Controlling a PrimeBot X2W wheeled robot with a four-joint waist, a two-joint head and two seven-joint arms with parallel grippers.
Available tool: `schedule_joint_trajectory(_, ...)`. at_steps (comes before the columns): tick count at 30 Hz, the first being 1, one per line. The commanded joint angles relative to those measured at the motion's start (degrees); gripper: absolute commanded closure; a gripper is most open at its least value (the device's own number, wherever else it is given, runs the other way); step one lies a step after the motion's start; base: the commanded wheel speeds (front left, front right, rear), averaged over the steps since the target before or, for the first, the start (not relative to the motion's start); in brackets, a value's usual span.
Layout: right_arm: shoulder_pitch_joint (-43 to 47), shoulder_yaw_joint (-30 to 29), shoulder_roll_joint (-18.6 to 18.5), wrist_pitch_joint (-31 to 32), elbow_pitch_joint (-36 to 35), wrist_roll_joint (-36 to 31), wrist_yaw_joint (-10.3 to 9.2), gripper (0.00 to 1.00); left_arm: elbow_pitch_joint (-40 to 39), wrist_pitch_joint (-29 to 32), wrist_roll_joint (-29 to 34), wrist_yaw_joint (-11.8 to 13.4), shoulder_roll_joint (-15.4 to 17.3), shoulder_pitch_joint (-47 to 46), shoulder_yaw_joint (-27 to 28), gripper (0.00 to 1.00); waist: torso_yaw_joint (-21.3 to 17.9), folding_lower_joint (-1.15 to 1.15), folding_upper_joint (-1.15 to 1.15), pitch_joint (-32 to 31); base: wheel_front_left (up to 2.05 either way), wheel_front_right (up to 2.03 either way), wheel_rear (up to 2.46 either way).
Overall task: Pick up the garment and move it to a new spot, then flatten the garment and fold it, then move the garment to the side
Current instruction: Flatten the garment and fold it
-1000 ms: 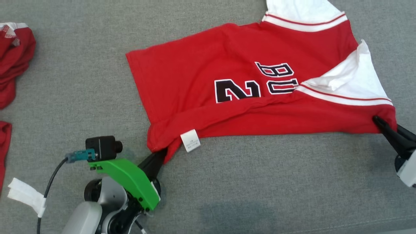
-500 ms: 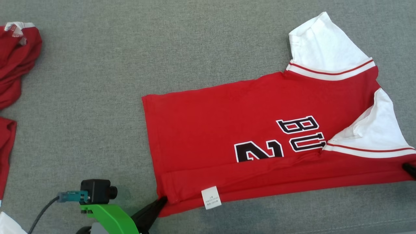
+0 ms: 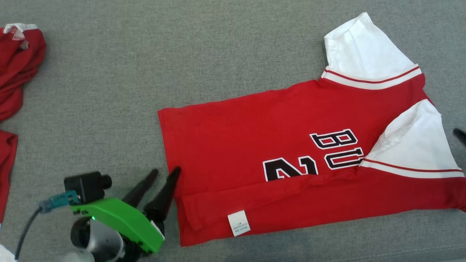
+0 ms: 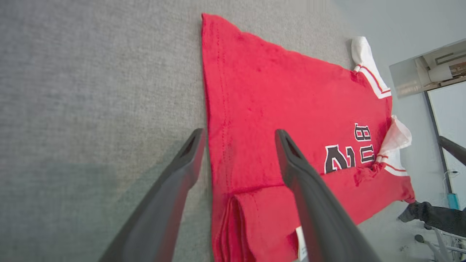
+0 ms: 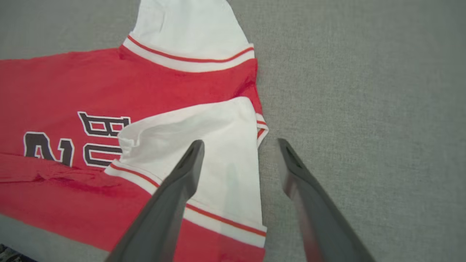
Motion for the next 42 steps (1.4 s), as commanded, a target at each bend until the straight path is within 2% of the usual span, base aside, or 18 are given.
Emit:
schedule_joint_trajectory(1, -2.25, -1.13, -0.41, 1.01, -1.03, -1.0, -0.06, 0.0, 0.53, -0.13, 2.22, 0.7, 1.11, -3.28, 0.83, 0.0, 0.28, 0.0, 0.0, 1.14, 0.0, 0.0, 0.0)
schedule_joint_trajectory(4, -9.47, -3.56, -0.55, 3.67, -2.54, -2.91, -0.07, 0.0, 2.75, 0.2, 4.12, 1.37, 0.31, -10.66, 0.96, 0.0, 1.31, 0.0, 0.0, 4.05, 0.0, 0.0, 0.0)
schedule_joint_trajectory(7, -18.13, -2.56, 1.33, 7.02, -1.45, -6.18, -0.07, 0.0, 7.6, 1.48, 4.82, 1.0, -1.25, -19.06, 0.01, 0.0, 3.26, 0.0, 0.0, 7.52, 0.0, 0.0, 0.0)
schedule_joint_trajectory(12, -33.32, 3.54, 6.06, 13.81, 3.5, -12.14, -0.06, 0.0, 16.14, 3.64, 8.21, -0.56, -3.08, -29.63, -4.28, 0.0, 6.07, 0.0, 0.0, 12.51, 0.0, 0.0, 0.0)
schedule_joint_trajectory(17, -45.03, 9.42, 10.88, 17.04, 10.77, -16.82, -0.06, 0.0, 19.47, 5.35, 10.01, -3.6, -2.91, -33.69, -8.14, 0.0, 8.43, 0.0, 0.0, 14.83, 0.0, 0.0, 0.0)
schedule_joint_trajectory(25, -51.85, 15.02, 13.54, 17.54, 19.44, -17.71, -0.06, 0.0, 15.78, 8.56, 8.91, -6.31, -1.78, -33.2, -11.0, 0.0, 9.95, 0.0, 0.0, 14.93, 0.0, 0.0, 0.0)
schedule_joint_trajectory(33, -52.9, 18.82, 13.46, 16.52, 22.15, -15.4, -0.05, 0.0, 13.53, 10.97, 8.11, -5.13, -0.29, -32.01, -10.89, 0.0, 8.89, 0.0, 0.0, 14.59, 0.0, 0.0, 0.0)
schedule_joint_trajectory(34, -53.21, 19.09, 13.61, 16.56, 22.29, -15.03, -0.05, 0.0, 13.68, 11.42, 8.16, -5.1, -0.09, -31.99, -11.14, 0.11, 8.68, 0.0, 0.0, 14.7, 0.0, 0.0, 0.0)
schedule_joint_trajectory(35, -53.37, 19.71, 13.7, 16.86, 22.21, -14.7, -0.05, 0.0, 13.79, 11.5, 8.26, -5.05, -0.09, -32.01, -11.3, 0.53, 8.5, 0.0, 0.0, 14.79, 0.0, 0.0, 0.0)
schedule_joint_trajectory(36, -53.6, 20.21, 13.7, 16.94, 22.17, -14.37, -0.05, 0.0, 13.93, 11.49, 8.3, -5.07, -0.15, -32.05, -11.36, 0.76, 8.33, 0.0, 0.0, 14.86, 0.0, 0.0, 0.0)
schedule_joint_trajectory(37, -53.96, 20.7, 13.74, 16.46, 22.03, -14.12, -0.02, 0.63, 14.11, 11.81, 8.35, -5.45, -0.04, -32.18, -11.77, 1.0, 8.17, 0.0, 0.0, 14.89, 0.0, 0.0, 0.0)
schedule_joint_trajectory(38, -54.17, 21.01, 13.9, 15.85, 22.0, -13.79, -0.02, 1.0, 14.33, 11.71, 8.45, -5.6, -0.04, -32.25, -11.86, 1.0, 8.03, 0.0, 0.0, 14.82, 0.0, 0.0, 0.0)
schedule_joint_trajectory(42, -54.62, 22.02, 14.12, 11.96, 22.53, -12.77, -0.07, 1.0, 15.16, 9.98, 8.09, -5.81, 0.0, -32.12, -10.89, 1.0, 7.11, 0.0, 0.0, 12.86, 0.0, 0.0, 0.0)
